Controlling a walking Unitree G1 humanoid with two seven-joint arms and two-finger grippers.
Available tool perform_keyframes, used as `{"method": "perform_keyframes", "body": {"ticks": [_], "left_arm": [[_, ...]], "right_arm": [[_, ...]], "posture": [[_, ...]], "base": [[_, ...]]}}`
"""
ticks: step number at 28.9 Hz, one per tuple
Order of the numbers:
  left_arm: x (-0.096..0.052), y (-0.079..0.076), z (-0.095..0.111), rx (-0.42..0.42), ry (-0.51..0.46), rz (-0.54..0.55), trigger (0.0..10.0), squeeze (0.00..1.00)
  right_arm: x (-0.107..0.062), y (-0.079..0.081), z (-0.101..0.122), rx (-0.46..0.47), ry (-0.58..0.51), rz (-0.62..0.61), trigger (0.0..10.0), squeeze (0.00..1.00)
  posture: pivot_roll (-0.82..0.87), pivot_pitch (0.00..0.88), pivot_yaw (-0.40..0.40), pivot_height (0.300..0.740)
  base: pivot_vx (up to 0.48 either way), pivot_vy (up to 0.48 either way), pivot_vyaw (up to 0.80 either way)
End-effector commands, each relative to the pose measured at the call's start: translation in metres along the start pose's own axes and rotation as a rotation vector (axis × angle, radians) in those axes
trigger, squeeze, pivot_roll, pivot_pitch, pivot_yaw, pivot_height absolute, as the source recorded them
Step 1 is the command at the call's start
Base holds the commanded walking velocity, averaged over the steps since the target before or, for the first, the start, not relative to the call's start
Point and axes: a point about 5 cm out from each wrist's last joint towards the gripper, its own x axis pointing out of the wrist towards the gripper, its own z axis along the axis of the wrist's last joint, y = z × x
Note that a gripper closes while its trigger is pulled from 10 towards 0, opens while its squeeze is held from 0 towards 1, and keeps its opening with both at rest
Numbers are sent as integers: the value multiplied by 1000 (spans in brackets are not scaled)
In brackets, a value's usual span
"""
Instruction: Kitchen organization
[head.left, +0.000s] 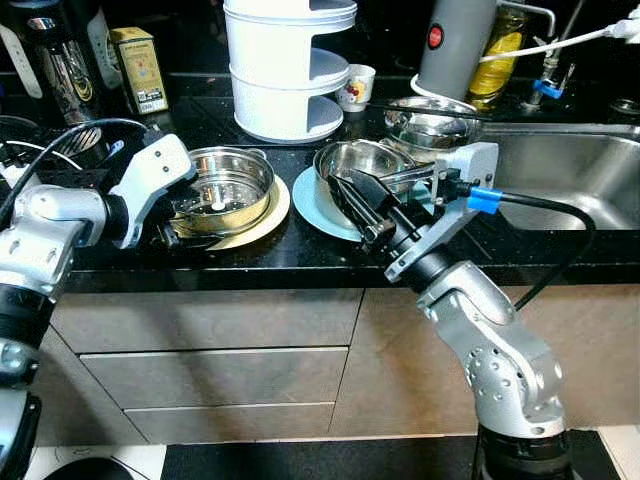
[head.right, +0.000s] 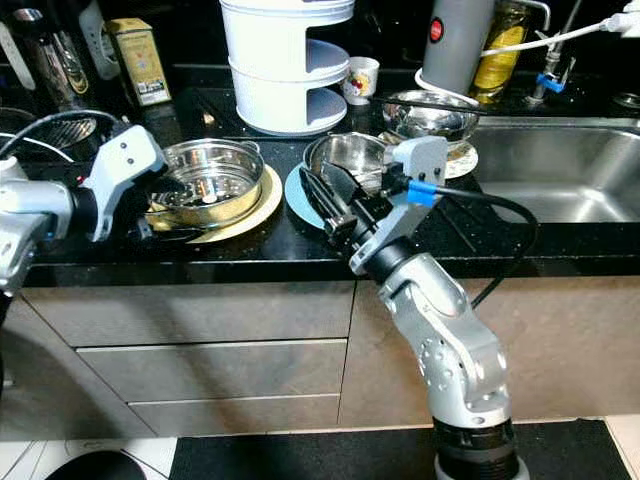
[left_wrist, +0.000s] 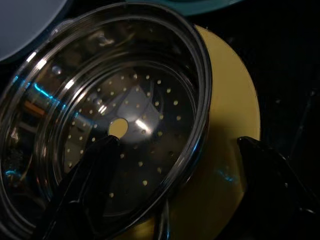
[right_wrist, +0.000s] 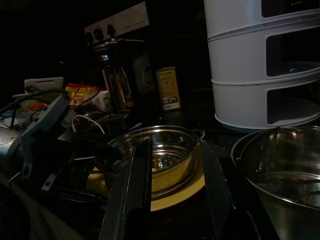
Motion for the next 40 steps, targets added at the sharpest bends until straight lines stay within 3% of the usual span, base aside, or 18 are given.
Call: {"method": "perform_keyframes", "body": {"ticks": [1,2,3,4,5,31,36,38,39,40], "left_arm": [[2,-1,-1,17,15,-21,10000,0],[3,0,-3,25,26,-15,10000,0],[3,2,-5,31,35,-2,4353,0],[3,2,-5,31,35,-2,4353,0],[3,3,-6,36,45,12,0,0],[4,8,-4,120,-6,21,0,0],[3,12,6,232,-42,67,0,0],[0,13,27,375,-131,96,0,0],[0,13,27,375,-131,96,0,0],[-2,11,37,456,-172,102,0,0]], "right_arm": [[-3,1,0,7,4,3,10000,0],[-3,1,0,7,5,2,10000,0],[-3,0,0,7,5,2,10000,0],[-3,0,0,7,5,2,10000,0],[-3,0,0,6,6,1,10000,0],[-2,-1,1,2,8,-4,10000,0],[-1,-1,2,0,4,-3,10000,0],[-1,-2,4,7,-10,-10,10000,0],[-1,-2,4,7,-10,-10,10000,0],[-1,-2,5,12,-17,-15,10000,0]], "posture": [[-15,147,-28,740],[-15,147,-28,740],[-15,147,-29,740],[-15,147,-29,740],[-15,146,-30,740],[-18,145,-33,740],[-19,143,-32,740],[-22,139,-28,740],[-22,139,-28,740],[-23,138,-28,740]], "base": [[0,0,0],[0,0,0],[0,0,0],[0,0,0],[0,0,0],[0,0,0],[0,0,0],[0,0,0],[0,0,0],[0,0,0]]}}
